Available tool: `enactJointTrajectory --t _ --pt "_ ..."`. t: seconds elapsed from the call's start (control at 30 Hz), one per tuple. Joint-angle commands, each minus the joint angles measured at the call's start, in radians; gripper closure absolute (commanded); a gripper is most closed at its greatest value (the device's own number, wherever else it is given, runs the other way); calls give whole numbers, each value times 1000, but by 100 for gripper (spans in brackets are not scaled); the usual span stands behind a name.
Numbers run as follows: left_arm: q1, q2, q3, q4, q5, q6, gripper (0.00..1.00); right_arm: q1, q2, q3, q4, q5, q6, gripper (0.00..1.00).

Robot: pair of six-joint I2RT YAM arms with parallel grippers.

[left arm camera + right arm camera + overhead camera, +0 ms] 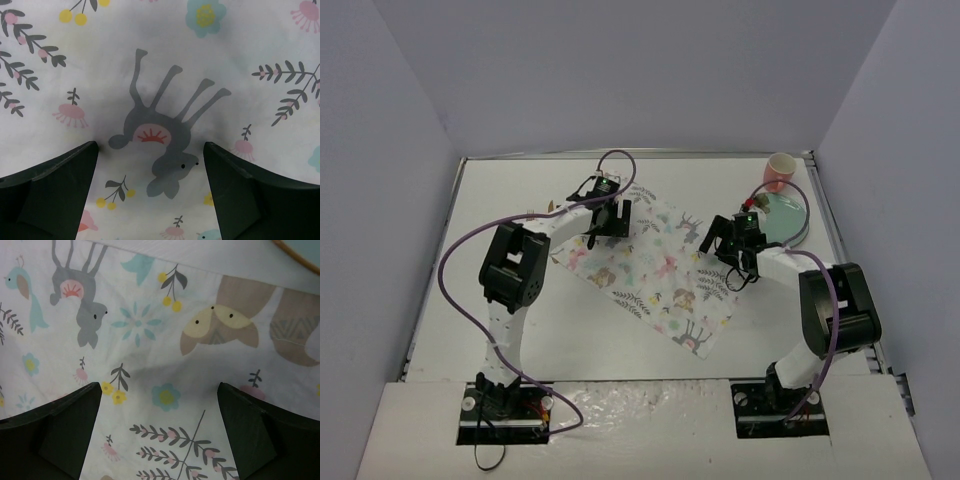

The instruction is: Set the dinner table for one person

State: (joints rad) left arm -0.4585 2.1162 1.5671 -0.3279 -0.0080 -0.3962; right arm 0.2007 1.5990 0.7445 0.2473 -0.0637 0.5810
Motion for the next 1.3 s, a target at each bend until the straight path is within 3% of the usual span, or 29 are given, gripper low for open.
enactJointTrajectory --t 0.0,0.43,0.6,1.27 --pt "-34 24 44 49 53 -63 18 -64 -40 -68 -12 4 31 2" --pt "-91 27 -24 102 60 -191 17 -168 -124 -126 -55 6 -8 1" --pt "-96 46 22 64 46 -169 17 -192 -138 -127 -68 2 -26 1" --pt "-51 1 -67 63 -18 -179 17 -179 -149 -134 -31 -21 -12 0"
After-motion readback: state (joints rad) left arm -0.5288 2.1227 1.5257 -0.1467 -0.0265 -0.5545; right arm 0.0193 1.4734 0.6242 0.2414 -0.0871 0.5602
